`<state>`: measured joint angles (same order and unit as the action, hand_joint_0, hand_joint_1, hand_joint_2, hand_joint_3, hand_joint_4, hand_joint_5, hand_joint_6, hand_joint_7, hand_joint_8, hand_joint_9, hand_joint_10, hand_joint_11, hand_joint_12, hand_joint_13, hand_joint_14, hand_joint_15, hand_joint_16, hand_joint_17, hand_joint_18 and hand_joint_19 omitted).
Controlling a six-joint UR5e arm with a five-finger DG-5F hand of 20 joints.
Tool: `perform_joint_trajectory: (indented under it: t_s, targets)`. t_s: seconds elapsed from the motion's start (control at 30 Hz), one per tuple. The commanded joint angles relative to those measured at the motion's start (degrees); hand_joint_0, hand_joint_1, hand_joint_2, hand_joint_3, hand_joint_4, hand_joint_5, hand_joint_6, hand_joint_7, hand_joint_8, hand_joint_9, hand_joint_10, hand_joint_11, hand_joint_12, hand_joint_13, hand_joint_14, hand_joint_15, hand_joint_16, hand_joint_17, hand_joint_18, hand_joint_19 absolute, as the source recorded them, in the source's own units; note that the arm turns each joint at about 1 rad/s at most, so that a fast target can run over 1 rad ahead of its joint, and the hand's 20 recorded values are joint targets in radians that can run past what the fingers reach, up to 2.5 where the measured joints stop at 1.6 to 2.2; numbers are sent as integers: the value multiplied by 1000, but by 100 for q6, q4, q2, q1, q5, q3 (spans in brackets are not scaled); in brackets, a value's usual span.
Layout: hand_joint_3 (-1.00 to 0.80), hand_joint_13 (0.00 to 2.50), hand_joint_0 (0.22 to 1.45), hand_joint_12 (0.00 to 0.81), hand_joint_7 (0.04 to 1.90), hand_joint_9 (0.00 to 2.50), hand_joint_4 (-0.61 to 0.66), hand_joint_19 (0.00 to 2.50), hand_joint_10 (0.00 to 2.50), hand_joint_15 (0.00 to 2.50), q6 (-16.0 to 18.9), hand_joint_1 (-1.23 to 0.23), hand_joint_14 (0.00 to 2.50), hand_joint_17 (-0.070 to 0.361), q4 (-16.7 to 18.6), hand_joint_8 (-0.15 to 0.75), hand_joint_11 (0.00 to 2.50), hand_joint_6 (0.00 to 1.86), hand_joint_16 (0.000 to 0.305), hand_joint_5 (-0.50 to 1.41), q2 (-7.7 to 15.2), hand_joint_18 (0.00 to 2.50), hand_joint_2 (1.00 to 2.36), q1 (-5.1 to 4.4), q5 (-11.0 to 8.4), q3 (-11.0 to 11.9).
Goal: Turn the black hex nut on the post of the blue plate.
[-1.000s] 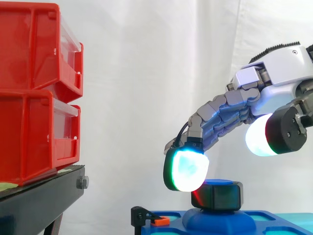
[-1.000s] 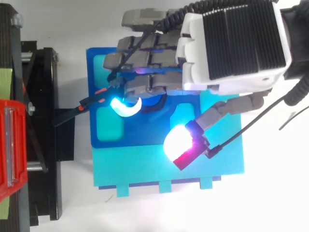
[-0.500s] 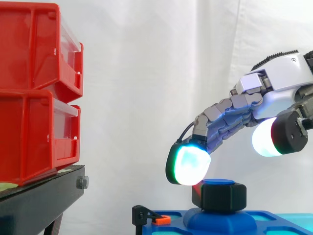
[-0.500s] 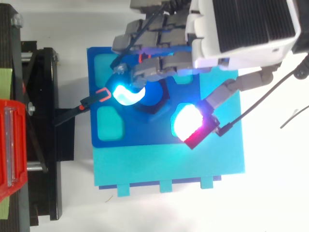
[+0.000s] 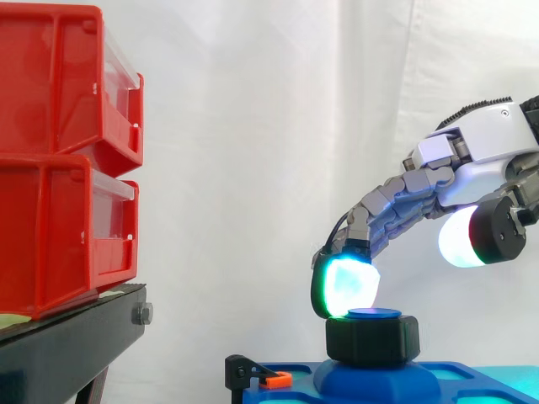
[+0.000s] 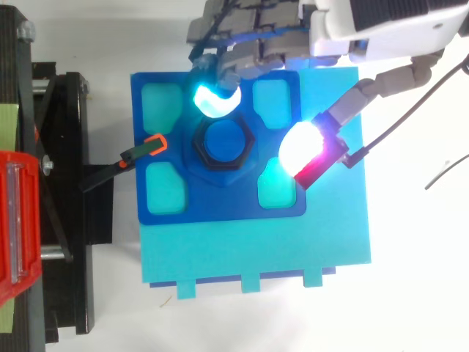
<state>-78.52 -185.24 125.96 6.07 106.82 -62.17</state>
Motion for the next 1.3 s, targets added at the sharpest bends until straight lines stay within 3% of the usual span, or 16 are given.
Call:
perform_joint_trajectory:
  t_s: [0.0,0.1,0.27,0.47,0.57,0.6,0.67,0.73,0.83,0.87,1.1,1.27]
  targets:
    - [-500,336,485,343,792,294,177,112,0,47,-5,-375,3,128,5,228,0,502,57,-191,-1,149,1000,35,59,3]
    - [-500,335,486,344,789,294,175,119,0,51,-5,-375,2,128,14,227,0,502,57,-191,-1,149,1000,17,59,38]
    - [-500,336,485,343,792,292,177,118,0,54,-5,-375,1,129,-74,227,0,502,57,-191,8,151,1000,-71,-3,398]
    - [-500,338,486,344,793,293,178,114,0,52,-5,-373,1,129,5,227,0,502,57,-191,-1,151,1000,-185,-214,425]
    - [-500,338,485,344,791,293,175,118,0,52,3,-373,1,129,163,228,0,502,57,-191,8,152,1000,-308,-381,425]
    - [-500,337,485,344,792,293,175,118,0,55,12,-373,2,129,190,227,0,502,57,-191,69,151,1000,-475,-477,416]
    - [-500,337,485,344,791,294,175,114,0,51,38,-373,1,129,163,228,0,502,57,-191,69,151,1000,-642,-644,416]
    - [-500,336,485,344,792,294,177,119,0,48,38,-373,0,129,190,227,0,502,57,-191,69,152,1000,-721,-864,416]
    - [-500,334,485,343,791,294,176,113,0,54,47,-373,1,129,181,227,0,502,57,-191,69,152,1000,-791,-978,416]
    - [-500,334,485,343,793,294,178,113,0,50,47,-373,2,129,163,226,0,502,57,-191,69,152,1000,-879,-1057,416]
    - [-500,334,485,344,791,293,175,119,0,55,47,-372,1,129,163,227,0,503,57,-192,69,151,1000,-1046,-1268,390]
    - [-500,335,484,344,792,294,180,114,0,51,65,-371,1,129,199,228,0,502,57,-191,69,153,1000,-1125,-1330,205]
